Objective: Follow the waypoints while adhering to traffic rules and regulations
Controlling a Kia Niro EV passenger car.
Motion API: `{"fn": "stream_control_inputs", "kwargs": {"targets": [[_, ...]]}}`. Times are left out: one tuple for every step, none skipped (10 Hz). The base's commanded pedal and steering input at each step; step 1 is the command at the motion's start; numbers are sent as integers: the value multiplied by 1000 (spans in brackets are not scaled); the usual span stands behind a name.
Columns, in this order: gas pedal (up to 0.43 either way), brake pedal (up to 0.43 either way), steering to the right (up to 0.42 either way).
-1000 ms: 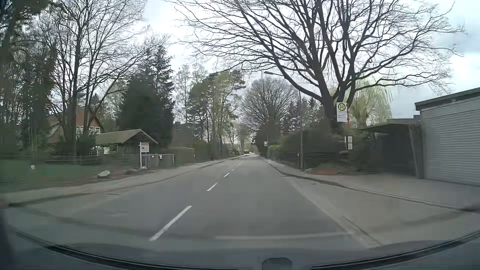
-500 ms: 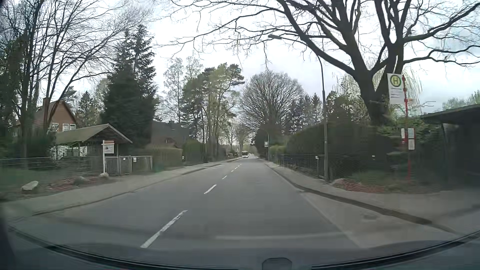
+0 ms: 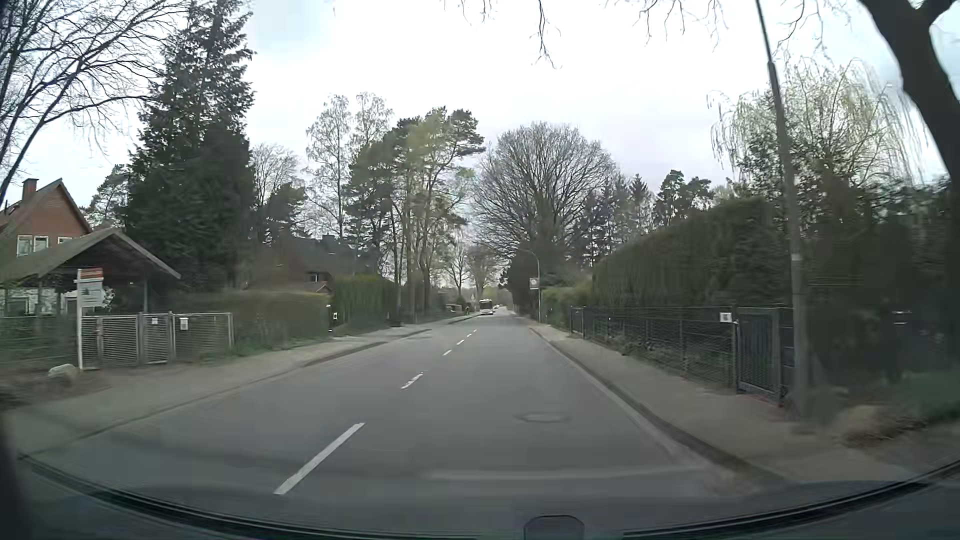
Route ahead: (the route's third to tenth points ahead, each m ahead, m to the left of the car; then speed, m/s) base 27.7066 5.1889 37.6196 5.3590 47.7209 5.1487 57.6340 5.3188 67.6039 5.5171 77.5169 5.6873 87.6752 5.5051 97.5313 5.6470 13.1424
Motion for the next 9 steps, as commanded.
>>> {"fn": "stream_control_inputs", "kwargs": {"targets": [[157,0,-3],[157,0,-3],[157,6,-3],[157,0,-3],[157,0,-3],[157,0,-3],[157,0,-3],[157,0,-3],[157,0,-3]]}}
